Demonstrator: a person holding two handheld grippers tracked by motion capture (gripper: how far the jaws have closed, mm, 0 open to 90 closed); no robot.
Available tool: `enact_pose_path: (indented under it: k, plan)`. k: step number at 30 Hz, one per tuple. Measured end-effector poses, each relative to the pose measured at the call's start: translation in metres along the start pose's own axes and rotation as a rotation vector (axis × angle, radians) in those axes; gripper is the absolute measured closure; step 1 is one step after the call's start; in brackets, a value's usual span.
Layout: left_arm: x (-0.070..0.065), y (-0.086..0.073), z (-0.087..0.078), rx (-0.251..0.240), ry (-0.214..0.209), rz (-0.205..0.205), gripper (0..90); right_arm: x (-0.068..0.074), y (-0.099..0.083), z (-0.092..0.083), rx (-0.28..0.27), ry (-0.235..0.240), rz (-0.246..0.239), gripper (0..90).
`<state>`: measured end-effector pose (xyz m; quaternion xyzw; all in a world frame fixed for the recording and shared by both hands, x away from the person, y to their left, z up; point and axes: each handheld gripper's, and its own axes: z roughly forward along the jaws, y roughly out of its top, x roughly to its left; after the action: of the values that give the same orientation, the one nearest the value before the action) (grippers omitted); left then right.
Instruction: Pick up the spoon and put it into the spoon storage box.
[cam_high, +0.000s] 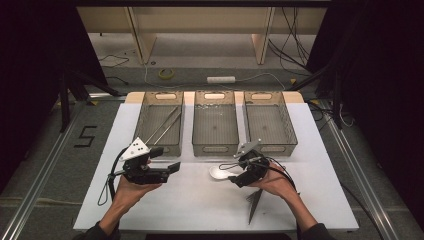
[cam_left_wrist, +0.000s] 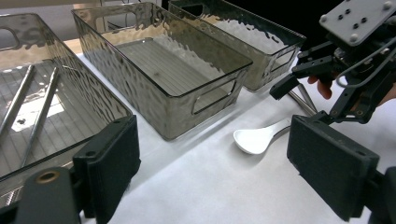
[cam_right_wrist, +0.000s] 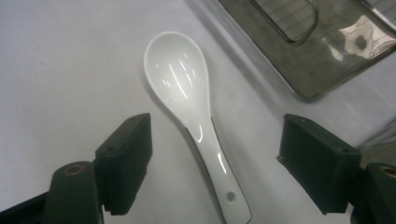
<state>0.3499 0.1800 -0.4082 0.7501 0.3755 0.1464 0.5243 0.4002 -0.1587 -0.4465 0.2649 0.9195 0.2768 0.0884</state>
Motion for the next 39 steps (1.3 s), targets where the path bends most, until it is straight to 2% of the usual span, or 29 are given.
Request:
enact_pose_path:
  k: [5,8,13,15,16,20,27,28,29,30,39]
  plan:
    - [-0.003,-0.001,0.000,-0.001,0.000,0.003,16.7,-0.003,0.004,0.004,0.042,0.012,-0.015,28.6]
    - [-0.004,-0.003,-0.002,0.008,0.006,0.019,16.7,-0.005,0.006,0.005,0.065,0.015,-0.029,32.5]
    - [-0.005,-0.004,-0.005,0.004,0.002,0.016,16.7,-0.006,0.007,0.007,0.102,0.033,-0.035,38.4]
    - [-0.005,-0.005,-0.005,0.002,0.001,0.017,16.7,-0.004,0.008,0.008,0.113,0.034,-0.029,40.5]
    - [-0.005,-0.005,-0.005,0.003,0.002,0.017,16.7,-0.005,0.007,0.009,0.120,0.026,-0.059,42.4]
    - [-0.005,-0.005,-0.007,-0.001,-0.006,0.011,16.7,-0.005,0.007,0.013,0.151,0.018,-0.068,46.9]
    - [-0.006,-0.006,-0.007,-0.006,-0.008,0.009,16.7,-0.004,0.007,0.017,0.166,0.039,-0.071,53.6]
    - [-0.006,-0.006,-0.007,-0.006,-0.008,0.010,16.7,-0.005,0.006,0.017,0.173,0.042,-0.086,54.5]
    - [-0.006,-0.006,-0.007,-0.006,-0.008,0.010,16.7,-0.004,0.007,0.018,0.175,0.043,-0.069,55.4]
    - [-0.006,-0.006,-0.007,-0.006,-0.007,0.009,16.7,-0.005,0.006,0.019,0.179,0.037,-0.092,56.0]
    - [-0.006,-0.006,-0.007,-0.004,-0.004,0.011,16.7,-0.002,0.006,0.023,0.206,0.037,-0.109,65.3]
